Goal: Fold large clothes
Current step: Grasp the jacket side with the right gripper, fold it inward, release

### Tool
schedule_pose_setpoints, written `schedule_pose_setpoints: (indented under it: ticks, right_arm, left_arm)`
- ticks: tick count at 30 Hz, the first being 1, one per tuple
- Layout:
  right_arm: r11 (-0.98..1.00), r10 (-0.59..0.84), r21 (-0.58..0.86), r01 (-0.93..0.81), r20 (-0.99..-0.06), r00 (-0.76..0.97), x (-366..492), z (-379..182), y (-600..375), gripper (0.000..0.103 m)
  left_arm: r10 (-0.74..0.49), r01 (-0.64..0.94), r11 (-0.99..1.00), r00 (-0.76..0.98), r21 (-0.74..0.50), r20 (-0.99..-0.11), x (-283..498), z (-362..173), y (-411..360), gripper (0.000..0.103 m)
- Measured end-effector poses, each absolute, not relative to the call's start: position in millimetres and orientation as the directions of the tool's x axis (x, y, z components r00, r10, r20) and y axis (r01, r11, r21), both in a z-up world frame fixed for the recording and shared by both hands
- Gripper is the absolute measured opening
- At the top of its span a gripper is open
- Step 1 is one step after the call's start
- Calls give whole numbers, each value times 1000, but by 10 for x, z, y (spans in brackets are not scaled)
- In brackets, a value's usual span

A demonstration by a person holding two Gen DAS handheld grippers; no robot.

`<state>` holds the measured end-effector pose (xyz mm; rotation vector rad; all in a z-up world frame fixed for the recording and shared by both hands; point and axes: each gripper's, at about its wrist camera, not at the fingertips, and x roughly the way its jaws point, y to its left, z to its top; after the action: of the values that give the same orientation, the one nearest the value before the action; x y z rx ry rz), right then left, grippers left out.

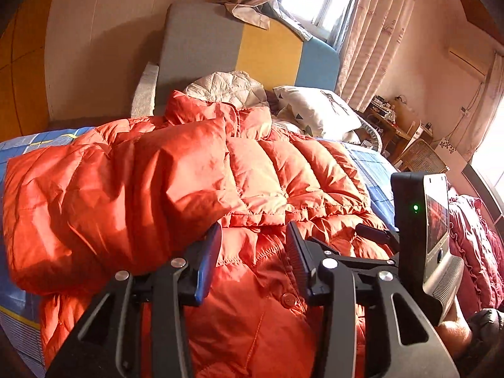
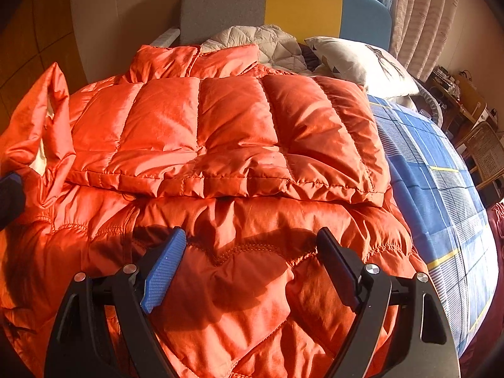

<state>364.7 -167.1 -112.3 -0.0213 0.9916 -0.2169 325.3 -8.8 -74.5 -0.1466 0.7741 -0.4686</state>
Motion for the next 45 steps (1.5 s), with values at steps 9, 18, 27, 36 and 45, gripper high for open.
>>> schedule_pose_setpoints:
  ticks: [9,18,27,36,45]
  right_arm:
    - [984,-78,29,175,-812,579,3663,-904,-1629,75]
    - [934,283,358,11,-756,591,3853,-706,-1151,76]
    - [871,420,491,-3,-742,523,4063,-850,-859,72]
    - [884,412,466,-26,-752,514,4161,-818,-729,87]
    - [915,381,393,-95,-763,522,4240,-831,-583,21]
  left_arm:
    - [-391,310,920,663,-241,-639,2867,-767,306,40]
    - [-280,185,960,641,-210,-714,2917,-1092,707,40]
    - [-264,141,964,633,-228,-728,2960,-1284,817,42]
    - [-259,143,965,637,-219,-726,2986,-1354,781,47]
    - [-242,134,970,635,-204,-734,3006,-1328,715,51]
